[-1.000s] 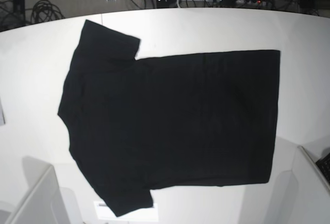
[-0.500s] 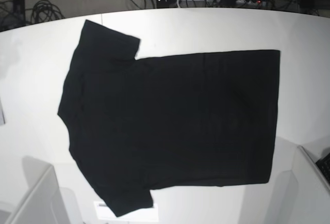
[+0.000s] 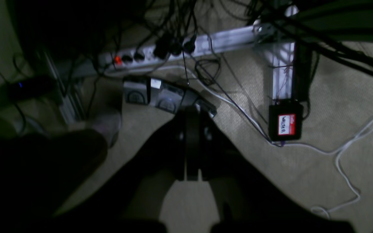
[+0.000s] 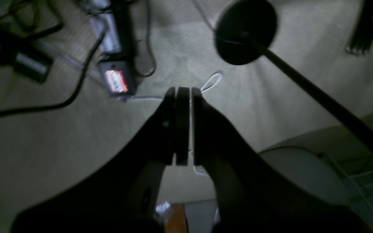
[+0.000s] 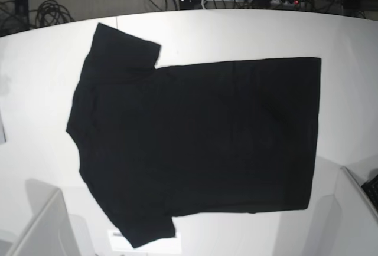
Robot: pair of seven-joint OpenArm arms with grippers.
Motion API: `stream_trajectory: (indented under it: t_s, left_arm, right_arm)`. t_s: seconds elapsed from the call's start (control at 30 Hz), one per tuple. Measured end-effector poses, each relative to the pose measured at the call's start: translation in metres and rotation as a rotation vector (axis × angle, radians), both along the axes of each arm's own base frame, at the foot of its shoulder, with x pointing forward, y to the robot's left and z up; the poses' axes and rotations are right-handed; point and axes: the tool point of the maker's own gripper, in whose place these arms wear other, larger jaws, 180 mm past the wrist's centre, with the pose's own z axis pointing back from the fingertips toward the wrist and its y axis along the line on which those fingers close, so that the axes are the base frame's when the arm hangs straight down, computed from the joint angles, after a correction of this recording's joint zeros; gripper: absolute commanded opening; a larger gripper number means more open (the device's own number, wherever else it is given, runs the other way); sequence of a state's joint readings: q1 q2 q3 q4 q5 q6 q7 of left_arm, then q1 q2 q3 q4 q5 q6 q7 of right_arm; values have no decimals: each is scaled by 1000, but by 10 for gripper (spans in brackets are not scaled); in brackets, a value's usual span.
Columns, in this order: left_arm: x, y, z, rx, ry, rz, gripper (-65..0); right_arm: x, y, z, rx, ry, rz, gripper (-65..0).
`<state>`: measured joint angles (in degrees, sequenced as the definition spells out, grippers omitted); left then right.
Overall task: Fold the T-shirt properly
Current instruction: 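Move both grippers from rest toward the black T-shirt's shoulders, then lower both grippers and pinch the shirt's shoulder corners by the collar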
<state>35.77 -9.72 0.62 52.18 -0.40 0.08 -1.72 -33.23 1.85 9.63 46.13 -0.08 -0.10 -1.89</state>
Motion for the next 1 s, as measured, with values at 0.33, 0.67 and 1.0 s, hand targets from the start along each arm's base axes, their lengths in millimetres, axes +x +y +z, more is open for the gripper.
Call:
stream_trajectory:
  t_s: [0.33,0.67,1.0]
  left_arm:
    - [22,-18,62,-43,-166,-62,-650]
    - [35,-31,121,-76,-266,-137,-650]
    - [70,-54,183,-126,-412,-197,-650]
  right_arm:
    - [24,-3,52,-24,-75,-35,-650]
    - [68,-40,124,-143,-231,-129,-650]
    - [137,-70,203,-246,-434,-149,-650]
